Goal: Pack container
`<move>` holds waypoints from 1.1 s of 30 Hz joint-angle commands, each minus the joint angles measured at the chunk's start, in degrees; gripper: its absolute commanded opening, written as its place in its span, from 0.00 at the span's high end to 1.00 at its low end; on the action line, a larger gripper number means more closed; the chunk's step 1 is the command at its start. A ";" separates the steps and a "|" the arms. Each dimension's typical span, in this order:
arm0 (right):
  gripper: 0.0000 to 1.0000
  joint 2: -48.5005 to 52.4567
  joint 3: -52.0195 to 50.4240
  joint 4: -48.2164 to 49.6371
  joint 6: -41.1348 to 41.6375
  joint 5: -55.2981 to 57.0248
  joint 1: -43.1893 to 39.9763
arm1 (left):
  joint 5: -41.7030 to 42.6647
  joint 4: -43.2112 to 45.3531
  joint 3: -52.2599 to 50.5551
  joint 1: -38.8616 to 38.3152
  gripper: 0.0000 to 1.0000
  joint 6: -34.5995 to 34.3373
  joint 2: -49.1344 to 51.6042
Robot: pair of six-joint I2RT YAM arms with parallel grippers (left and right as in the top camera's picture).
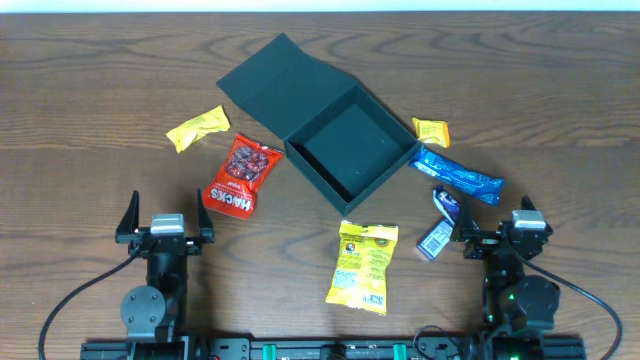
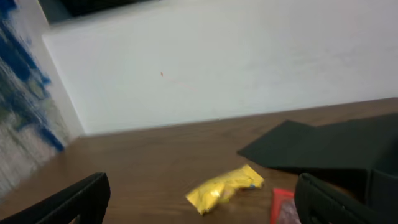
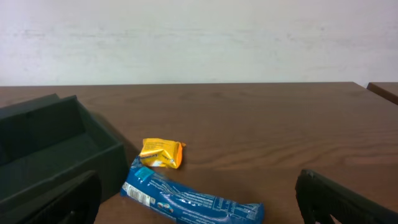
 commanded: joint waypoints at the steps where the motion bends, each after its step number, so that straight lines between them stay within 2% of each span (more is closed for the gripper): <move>1: 0.01 -0.39 -0.13 -0.26 0.83 -0.20 0.44 | 0.17 -3.58 6.12 0.00 0.05 -6.51 -0.35; 4: 0.01 -0.39 -0.13 -0.26 0.83 -0.20 0.44 | -0.37 -10.38 11.82 0.00 0.05 -9.22 0.28; 9: 0.01 -0.39 -0.13 -0.26 0.83 -0.20 0.44 | 1.62 -13.33 19.96 0.00 0.05 -12.09 5.22; 11: 0.01 -0.39 -0.13 -0.26 0.83 -0.20 0.44 | 1.90 -13.60 24.52 0.00 0.05 -15.82 10.10; 17: 0.01 -0.39 -0.13 -0.26 0.83 -0.20 0.44 | 6.40 -22.60 39.54 0.00 0.05 -15.98 27.47; 21: 0.01 -0.39 -0.13 -0.26 0.83 -0.20 0.44 | 14.08 -32.54 52.02 0.00 0.05 -15.98 40.83; 27: 0.01 -0.39 -0.13 -0.26 0.83 -0.20 0.44 | 17.99 -58.62 72.02 0.00 0.05 -16.02 57.94; 32: 0.01 -0.39 -0.13 -0.26 0.83 -0.20 0.44 | 24.22 -69.59 74.84 -0.02 0.05 -15.98 66.60; 33: 0.01 -0.39 -0.13 -0.26 0.83 -0.20 0.44 | 27.61 -72.37 74.84 -0.02 0.05 -15.72 69.05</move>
